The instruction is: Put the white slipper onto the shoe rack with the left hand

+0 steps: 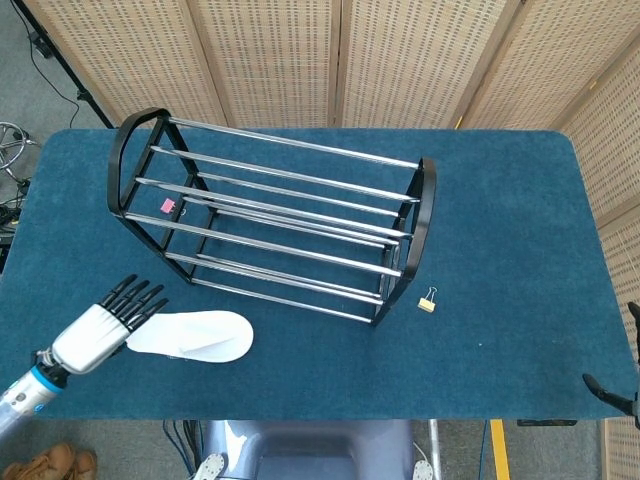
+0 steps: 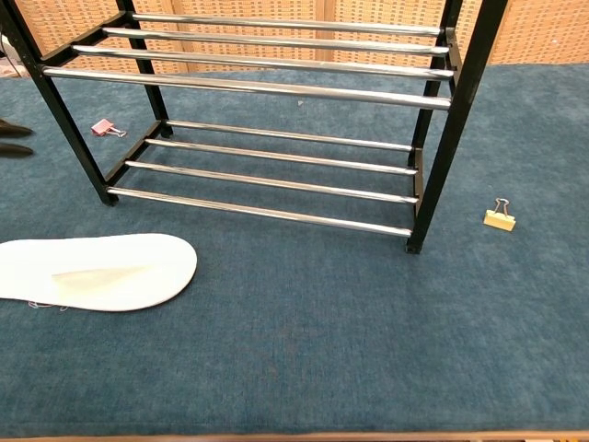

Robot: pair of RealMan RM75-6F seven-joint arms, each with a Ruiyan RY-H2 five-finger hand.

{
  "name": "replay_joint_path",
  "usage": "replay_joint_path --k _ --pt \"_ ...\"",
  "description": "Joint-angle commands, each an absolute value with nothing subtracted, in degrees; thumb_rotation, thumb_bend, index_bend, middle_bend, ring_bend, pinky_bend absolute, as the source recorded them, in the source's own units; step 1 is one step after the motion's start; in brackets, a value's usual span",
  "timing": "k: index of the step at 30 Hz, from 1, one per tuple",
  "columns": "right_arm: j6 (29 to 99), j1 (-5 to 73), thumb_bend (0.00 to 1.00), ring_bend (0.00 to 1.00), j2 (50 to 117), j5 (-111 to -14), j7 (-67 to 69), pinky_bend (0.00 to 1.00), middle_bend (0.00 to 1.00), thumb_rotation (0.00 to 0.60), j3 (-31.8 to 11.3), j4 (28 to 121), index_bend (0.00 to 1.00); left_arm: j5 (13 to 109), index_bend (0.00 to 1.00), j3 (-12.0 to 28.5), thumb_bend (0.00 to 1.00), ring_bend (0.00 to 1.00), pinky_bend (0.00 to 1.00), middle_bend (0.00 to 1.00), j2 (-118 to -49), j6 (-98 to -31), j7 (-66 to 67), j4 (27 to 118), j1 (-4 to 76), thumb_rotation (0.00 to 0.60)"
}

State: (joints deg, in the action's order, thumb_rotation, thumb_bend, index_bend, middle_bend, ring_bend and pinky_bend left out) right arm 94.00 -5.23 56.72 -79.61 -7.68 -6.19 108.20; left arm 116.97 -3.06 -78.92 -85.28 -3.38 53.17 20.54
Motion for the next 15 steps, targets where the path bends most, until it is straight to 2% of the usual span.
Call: replay_joint_path --k 1,9,15 --pt "94.1 -5.3 0.0 0.0 56.5 -79.4 -7.3 0.0 0.0 0.6 -6.4 108.1 0.0 119.1 0.0 -4.1 0.02 0.0 0.0 0.0 -82.0 -86.9 -4.1 50.0 23.0 0.6" --pt "93.9 -5.3 0.0 0.0 56.4 -79.3 -7.0 0.0 0.0 0.6 -6.3 108.0 0.0 120.6 0.0 -5.2 0.04 0.0 0.0 0.0 -86.1 -87.6 -1.7 47.6 26.1 0.6" --pt "93.9 -5.4 0.0 0.0 56.2 -79.2 -6.6 0.0 0.0 0.6 -6.3 107.9 0.0 121.1 0.0 -6.2 0.05 0.0 0.0 0.0 -87.6 -85.7 0.9 47.1 28.5 0.6"
